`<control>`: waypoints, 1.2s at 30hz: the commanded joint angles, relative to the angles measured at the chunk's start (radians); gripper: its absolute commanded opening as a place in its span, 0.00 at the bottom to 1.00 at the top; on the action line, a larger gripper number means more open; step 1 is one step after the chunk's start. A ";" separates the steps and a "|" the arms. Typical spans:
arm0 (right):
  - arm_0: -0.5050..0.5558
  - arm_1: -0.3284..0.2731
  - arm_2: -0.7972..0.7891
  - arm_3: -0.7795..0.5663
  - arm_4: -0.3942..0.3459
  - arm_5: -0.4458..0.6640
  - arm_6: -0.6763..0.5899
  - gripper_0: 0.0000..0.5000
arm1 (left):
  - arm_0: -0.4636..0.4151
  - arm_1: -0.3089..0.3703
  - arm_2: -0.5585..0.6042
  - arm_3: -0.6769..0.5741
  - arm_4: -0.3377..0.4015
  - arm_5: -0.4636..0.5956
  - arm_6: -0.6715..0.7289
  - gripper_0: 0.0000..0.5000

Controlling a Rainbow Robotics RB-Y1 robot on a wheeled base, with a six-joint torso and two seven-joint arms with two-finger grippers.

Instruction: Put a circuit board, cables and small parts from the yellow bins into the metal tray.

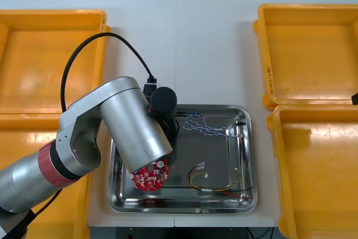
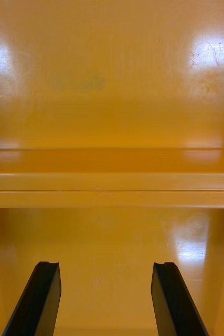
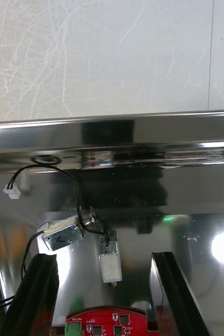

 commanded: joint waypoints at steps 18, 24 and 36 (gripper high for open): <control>0.009 -0.018 -0.033 -0.028 0.000 0.000 -0.046 1.00 | -0.005 -0.016 0.029 -0.039 0.032 0.000 0.104 1.00; 0.009 -0.018 -0.033 -0.028 0.000 0.000 -0.046 1.00 | -0.045 -0.013 0.053 -0.060 0.089 0.078 0.091 1.00; 0.009 -0.018 -0.033 -0.028 0.000 0.000 -0.046 1.00 | -0.108 0.032 0.110 -0.099 0.190 0.131 0.070 1.00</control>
